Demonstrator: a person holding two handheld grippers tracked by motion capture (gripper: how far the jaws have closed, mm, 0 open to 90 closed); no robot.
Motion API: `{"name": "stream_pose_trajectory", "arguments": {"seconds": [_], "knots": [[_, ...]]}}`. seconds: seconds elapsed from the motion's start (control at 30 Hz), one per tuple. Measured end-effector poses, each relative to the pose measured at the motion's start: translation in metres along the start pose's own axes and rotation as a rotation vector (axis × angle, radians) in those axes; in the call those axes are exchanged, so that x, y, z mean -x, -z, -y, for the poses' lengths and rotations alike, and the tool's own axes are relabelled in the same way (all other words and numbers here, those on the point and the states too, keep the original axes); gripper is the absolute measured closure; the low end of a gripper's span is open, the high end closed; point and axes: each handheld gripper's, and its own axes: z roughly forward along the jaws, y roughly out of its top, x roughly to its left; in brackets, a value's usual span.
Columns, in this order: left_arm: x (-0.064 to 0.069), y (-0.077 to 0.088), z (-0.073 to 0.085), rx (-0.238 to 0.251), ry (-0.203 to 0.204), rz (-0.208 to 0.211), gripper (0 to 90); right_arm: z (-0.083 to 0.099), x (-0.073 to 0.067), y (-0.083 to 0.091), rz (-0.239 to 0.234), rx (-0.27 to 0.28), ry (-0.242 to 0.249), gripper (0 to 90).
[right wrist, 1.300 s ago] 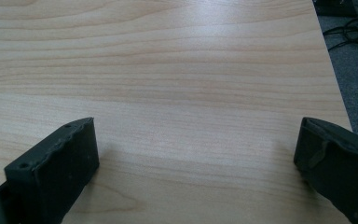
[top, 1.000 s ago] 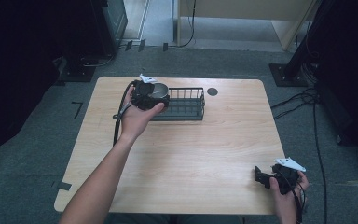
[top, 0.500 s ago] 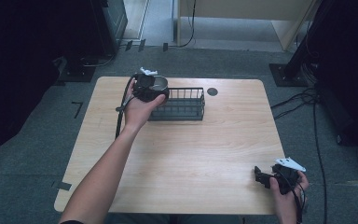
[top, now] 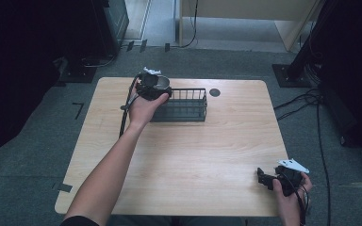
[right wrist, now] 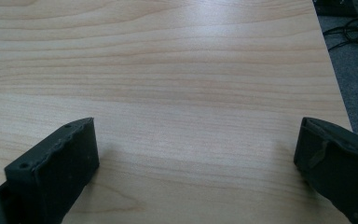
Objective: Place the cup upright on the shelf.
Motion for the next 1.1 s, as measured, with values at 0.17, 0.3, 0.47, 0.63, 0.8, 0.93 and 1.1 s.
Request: {"name": "stream_pose_trajectory", "arguments": {"seconds": [0.17, 0.3, 0.47, 0.63, 0.8, 0.93, 1.1], "knots": [[0.001, -0.006, 0.002, -0.014, -0.004, -0.007, 19.1, 0.0, 0.0, 0.0, 0.0, 0.0, 0.0, 0.0], [0.001, -0.012, 0.004, -0.035, -0.019, -0.015, 19.1, 0.0, 0.0, 0.0, 0.0, 0.0, 0.0, 0.0], [0.002, -0.019, 0.009, -0.074, -0.043, -0.019, 19.0, 0.0, 0.0, 0.0, 0.0, 0.0, 0.0, 0.0], [0.003, -0.022, 0.011, -0.084, -0.051, -0.025, 19.0, 0.0, 0.0, 0.0, -0.001, 0.0, 0.0, 0.0], [0.003, -0.024, 0.012, -0.091, -0.053, -0.021, 19.0, 0.0, 0.0, 0.0, -0.001, 0.0, 0.0, 0.0], [0.002, -0.027, 0.017, -0.091, -0.059, -0.014, 19.0, 0.0, 0.0, 0.0, 0.0, 0.0, 0.0, 0.0], [-0.001, -0.028, 0.019, -0.101, -0.048, -0.013, 18.9, 0.0, 0.0, 0.0, 0.0, 0.0, 0.0, 0.0]]}}
